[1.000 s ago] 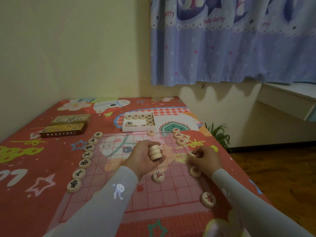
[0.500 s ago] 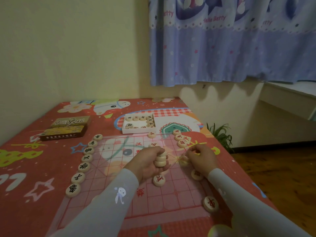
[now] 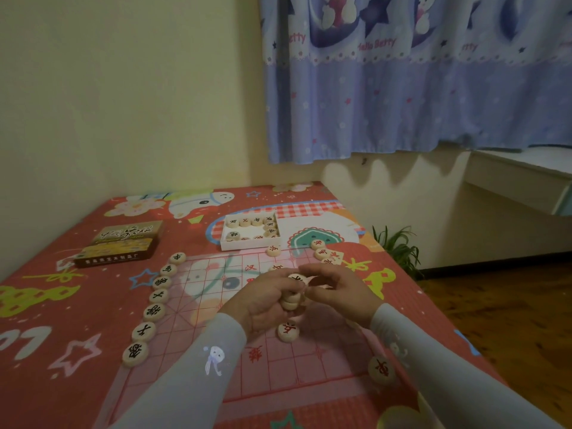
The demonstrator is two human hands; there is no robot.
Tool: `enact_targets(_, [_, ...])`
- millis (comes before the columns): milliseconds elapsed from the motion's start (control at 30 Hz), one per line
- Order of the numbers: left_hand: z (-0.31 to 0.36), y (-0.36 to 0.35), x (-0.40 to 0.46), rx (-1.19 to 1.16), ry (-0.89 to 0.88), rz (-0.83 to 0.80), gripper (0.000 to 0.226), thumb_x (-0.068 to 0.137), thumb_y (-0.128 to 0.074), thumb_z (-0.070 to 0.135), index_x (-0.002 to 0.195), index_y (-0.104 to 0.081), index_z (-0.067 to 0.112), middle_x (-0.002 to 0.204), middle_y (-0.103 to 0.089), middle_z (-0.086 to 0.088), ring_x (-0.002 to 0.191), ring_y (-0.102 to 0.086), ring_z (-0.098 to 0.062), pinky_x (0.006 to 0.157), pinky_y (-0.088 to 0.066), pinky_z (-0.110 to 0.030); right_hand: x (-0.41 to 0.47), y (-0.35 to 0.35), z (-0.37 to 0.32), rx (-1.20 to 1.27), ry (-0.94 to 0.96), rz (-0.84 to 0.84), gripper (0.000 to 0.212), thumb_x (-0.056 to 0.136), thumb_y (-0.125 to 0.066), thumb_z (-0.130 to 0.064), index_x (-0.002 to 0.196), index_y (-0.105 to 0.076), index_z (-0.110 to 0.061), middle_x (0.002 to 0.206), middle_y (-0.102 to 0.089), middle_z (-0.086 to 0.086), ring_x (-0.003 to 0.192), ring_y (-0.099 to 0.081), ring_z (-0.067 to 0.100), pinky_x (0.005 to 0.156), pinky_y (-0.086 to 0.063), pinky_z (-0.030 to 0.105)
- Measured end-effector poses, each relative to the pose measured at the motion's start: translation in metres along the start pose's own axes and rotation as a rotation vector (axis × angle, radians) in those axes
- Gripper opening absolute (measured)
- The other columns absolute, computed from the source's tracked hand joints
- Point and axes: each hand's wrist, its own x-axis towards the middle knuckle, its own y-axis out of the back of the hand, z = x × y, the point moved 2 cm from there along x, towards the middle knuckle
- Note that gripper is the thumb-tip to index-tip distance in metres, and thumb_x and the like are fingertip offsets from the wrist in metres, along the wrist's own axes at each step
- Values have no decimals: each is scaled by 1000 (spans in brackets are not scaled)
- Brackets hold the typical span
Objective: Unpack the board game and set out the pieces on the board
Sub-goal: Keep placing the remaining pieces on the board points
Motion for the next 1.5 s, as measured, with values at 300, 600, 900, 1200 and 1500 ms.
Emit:
enact_targets(300, [-1, -1, -3, -28, 74, -60, 17, 92, -48, 3, 100, -63, 8, 78, -62, -10, 67, -56, -19, 57, -48, -29, 1, -6, -9, -16, -20, -66, 33, 81, -73, -6, 108, -67, -25, 93, -72, -5, 84, -66, 3, 76, -53, 20])
enact_targets(600, [20, 49, -20, -107, 4, 133, 48, 86, -37, -18, 126, -53, 4, 98, -54, -19, 87, -57, -28, 78, -54, -39, 30, -26, -15, -20, -75, 57, 32, 78, -76, -6, 108, -66, -11, 88, -68, -6, 72, -64, -7, 64, -50, 12])
enact_targets(900, [36, 131, -28, -169, -85, 439, 30, 88, -55, -13, 116, -56, -5, 108, -59, -26, 86, -62, -27, 64, -59, -31, 94, -99, -11, -396, -38, 1, 22, 85, -68, -34, 105, -61, -27, 101, -62, -9, 92, -60, 11, 76, -46, 22])
enact_targets(1200, [40, 179, -13, -160, -66, 491, 38, 84, -57, -16, 117, -57, 2, 109, -60, -21, 94, -61, -27, 66, -59, -31, 163, -147, 9, -526, -127, 55, 15, 89, -61, -25, 103, -64, -22, 102, -66, -2, 87, -56, 15, 69, -40, 23])
enact_targets(1500, [39, 188, -7, -64, -54, 419, 48, 83, -59, -14, 123, -55, 11, 118, -61, -17, 89, -61, -22, 63, -54, -29, 200, -168, 25, -650, -121, 29, 17, 82, -68, -32, 96, -68, -22, 96, -67, 1, 90, -60, 20, 75, -48, 28])
